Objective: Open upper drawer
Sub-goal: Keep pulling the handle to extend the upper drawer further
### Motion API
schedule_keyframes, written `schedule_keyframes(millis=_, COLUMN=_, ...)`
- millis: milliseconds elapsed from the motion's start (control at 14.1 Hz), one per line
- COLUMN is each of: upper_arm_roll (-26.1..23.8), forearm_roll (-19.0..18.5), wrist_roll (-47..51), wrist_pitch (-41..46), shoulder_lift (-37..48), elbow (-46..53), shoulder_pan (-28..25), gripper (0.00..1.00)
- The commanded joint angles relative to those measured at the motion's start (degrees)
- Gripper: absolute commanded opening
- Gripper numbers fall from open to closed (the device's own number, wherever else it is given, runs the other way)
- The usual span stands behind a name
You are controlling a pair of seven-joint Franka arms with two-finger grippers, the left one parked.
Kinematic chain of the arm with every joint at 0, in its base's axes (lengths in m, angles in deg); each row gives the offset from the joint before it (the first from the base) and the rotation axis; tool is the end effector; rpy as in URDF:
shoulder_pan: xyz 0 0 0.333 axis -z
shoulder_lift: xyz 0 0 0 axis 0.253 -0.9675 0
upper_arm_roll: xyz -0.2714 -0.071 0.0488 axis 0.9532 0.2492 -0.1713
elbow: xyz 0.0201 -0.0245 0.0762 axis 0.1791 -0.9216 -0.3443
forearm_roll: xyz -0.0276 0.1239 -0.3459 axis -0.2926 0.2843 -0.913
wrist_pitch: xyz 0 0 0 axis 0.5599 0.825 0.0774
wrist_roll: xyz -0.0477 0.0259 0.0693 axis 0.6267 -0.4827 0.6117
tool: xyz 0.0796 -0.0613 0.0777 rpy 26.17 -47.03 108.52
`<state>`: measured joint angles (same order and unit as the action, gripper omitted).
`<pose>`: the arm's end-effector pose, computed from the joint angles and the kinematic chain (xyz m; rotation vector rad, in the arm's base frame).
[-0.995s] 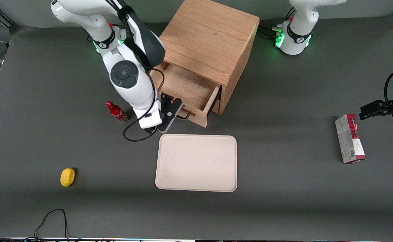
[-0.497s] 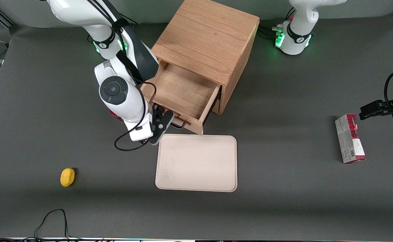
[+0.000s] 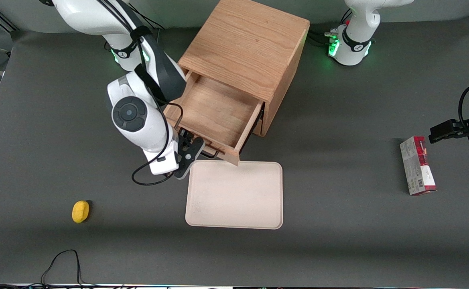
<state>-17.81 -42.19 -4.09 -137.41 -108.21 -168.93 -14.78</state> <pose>0.5824 0.3071 0.3721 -2.7066 -1.4893 0.0229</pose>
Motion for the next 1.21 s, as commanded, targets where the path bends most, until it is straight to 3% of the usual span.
schedule_keyframes(millis=0, upper_arm_roll=-0.28, forearm_roll=-0.75, wrist_roll=-2.15, wrist_pitch=1.37, shoulder_lift=-2.95, elbow=4.28, shoulder_pan=1.84, gripper=1.0)
schedule_keyframes(millis=1137, upper_arm_roll=-0.19, forearm_roll=-1.19, wrist_roll=-1.8, wrist_pitch=1.37, shoulder_lift=-8.4, elbow=12.28, shoulder_pan=4.83, gripper=1.0)
